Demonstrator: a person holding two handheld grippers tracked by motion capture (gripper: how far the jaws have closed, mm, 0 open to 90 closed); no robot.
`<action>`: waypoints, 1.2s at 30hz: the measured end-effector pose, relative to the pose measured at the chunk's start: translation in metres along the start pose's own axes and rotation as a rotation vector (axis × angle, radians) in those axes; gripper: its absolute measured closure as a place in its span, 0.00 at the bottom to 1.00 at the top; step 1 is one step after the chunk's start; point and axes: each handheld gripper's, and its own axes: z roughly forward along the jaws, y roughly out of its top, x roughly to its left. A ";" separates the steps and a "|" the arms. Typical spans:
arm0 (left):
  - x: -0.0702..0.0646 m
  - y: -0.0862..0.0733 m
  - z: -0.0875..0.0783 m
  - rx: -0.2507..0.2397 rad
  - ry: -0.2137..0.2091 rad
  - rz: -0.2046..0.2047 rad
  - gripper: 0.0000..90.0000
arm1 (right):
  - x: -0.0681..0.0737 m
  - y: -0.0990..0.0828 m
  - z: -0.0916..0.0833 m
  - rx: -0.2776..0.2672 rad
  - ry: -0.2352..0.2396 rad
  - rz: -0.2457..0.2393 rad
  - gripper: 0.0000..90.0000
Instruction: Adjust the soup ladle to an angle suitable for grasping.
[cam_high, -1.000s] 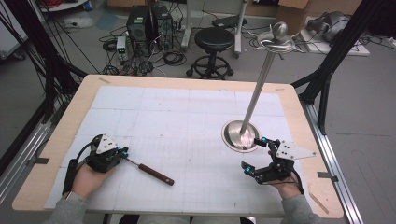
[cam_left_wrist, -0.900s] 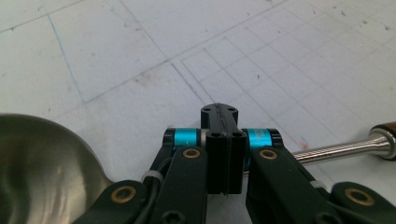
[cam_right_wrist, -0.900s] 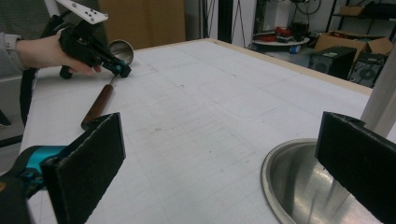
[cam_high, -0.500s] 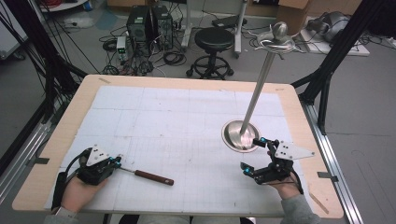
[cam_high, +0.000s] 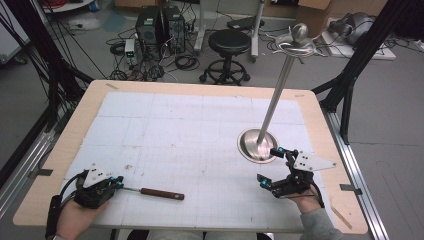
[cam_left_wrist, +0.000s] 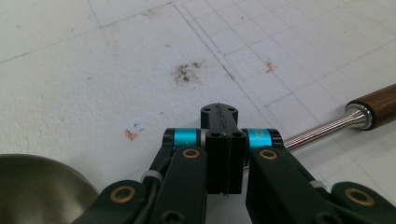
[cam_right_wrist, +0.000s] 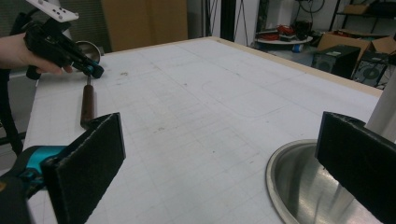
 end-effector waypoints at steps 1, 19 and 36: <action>0.000 -0.001 -0.001 0.001 0.001 0.001 1.00 | 0.000 0.000 0.000 0.001 0.000 0.001 0.01; -0.007 -0.006 -0.014 -0.025 0.019 0.003 1.00 | 0.000 0.001 0.001 -0.002 0.001 -0.002 0.01; -0.041 -0.008 -0.026 -0.031 -0.150 0.082 1.00 | 0.000 0.001 0.001 -0.001 0.005 0.003 0.01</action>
